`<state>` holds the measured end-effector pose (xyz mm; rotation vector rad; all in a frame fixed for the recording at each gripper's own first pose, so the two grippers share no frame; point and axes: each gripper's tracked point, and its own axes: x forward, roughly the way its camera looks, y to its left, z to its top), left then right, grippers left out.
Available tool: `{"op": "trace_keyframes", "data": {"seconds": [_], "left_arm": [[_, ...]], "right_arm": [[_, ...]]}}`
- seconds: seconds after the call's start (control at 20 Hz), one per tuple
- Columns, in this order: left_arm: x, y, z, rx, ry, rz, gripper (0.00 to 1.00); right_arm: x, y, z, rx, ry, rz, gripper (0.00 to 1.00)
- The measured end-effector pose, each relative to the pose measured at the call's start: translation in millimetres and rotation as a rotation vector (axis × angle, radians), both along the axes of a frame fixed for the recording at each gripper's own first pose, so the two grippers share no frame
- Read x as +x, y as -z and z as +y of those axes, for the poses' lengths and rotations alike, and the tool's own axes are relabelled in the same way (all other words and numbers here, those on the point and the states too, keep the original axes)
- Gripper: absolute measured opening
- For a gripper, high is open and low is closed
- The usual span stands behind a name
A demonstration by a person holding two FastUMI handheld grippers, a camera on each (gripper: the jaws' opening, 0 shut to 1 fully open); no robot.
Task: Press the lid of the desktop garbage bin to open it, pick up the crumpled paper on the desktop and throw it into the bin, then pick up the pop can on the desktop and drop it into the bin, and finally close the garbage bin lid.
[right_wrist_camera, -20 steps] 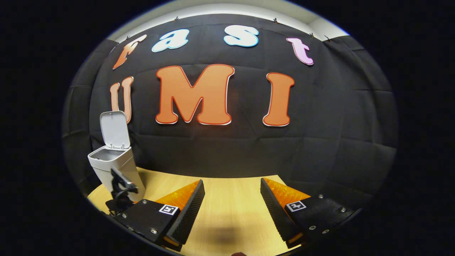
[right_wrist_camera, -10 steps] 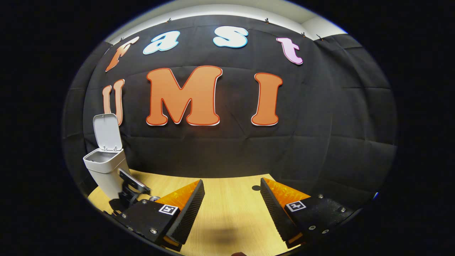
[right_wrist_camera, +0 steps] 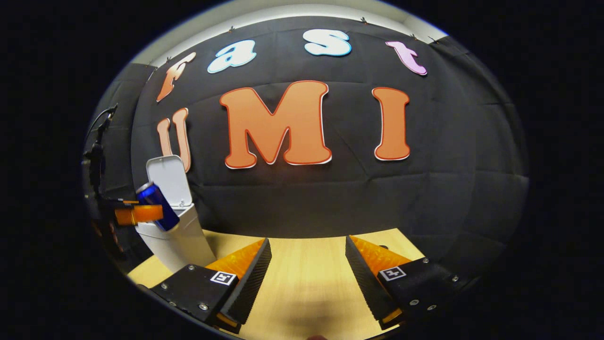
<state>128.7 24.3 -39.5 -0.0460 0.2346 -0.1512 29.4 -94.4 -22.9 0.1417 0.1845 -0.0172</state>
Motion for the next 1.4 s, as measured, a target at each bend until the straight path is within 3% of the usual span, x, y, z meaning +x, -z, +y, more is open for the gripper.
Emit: {"op": "trace_keyframes", "data": {"seconds": [0.1, 0.25, 0.55, 0.65, 0.75, 1.05, 1.2, 1.4], "left_arm": [[19.5, -2.0, 34.2, 0.042, -0.086, -0.02, 0.77], [56.7, 11.4, 72.3, 0.052, -0.135, -0.007, 0.77], [81.3, 65.8, 72.7, 0.027, -0.183, 0.108, 0.84], [84.2, 36.1, 80.6, 0.068, -0.205, 0.019, 0.92], [90.3, -2.1, 86.3, 0.105, -0.218, -0.083, 0.91], [124.2, -92.2, 93.0, 0.073, -0.227, -0.193, 0.9], [156.5, -123.2, 101.4, 0.053, -0.22, -0.196, 0.9], [189.2, -113.9, 117.7, 0.01, -0.26, -0.124, 0.91]], "right_arm": [[0.3, -1.1, 2.2, 0.006, -0.005, -0.013, 0.94], [0.4, -0.1, 1.8, 0.008, -0.002, -0.015, 0.94], [-6.5, 6.2, -24.2, 0.005, 0.061, -0.007, 0.94], [-10.9, 12.3, -40.8, 0.01, 0.1, 0.009, 0.94], [-12.6, 15.8, -48.5, 0.014, 0.121, 0.019, 0.94], [-17.4, 8.8, -47.4, 0.001, 0.124, 0.004, 0.94], [-20.2, 9.0, -44.5, 0.0, 0.119, 0.008, 0.94], [-26.2, 6.9, -48.5, -0.002, 0.133, 0.004, 0.94]]}}
